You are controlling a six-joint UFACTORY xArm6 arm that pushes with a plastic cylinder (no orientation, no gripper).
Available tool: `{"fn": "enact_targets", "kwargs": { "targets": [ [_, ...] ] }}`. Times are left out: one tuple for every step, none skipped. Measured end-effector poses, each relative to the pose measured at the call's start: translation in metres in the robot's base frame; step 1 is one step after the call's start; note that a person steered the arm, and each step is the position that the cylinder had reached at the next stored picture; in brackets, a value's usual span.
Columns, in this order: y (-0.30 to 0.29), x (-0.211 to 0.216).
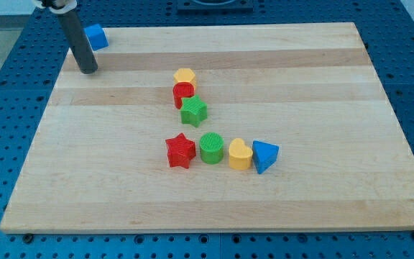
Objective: Move the yellow hexagon to the top center
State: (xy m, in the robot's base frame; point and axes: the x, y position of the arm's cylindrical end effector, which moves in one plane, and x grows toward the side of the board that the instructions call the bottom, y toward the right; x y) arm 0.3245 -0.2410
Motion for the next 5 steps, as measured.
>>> {"fn": "enact_targets", "kwargs": {
  "targets": [
    [0.012,0.052],
    [0.055,0.098],
    [0.111,0.104],
    [0.138,0.087],
    [0.172,0.066]
  ]
}}
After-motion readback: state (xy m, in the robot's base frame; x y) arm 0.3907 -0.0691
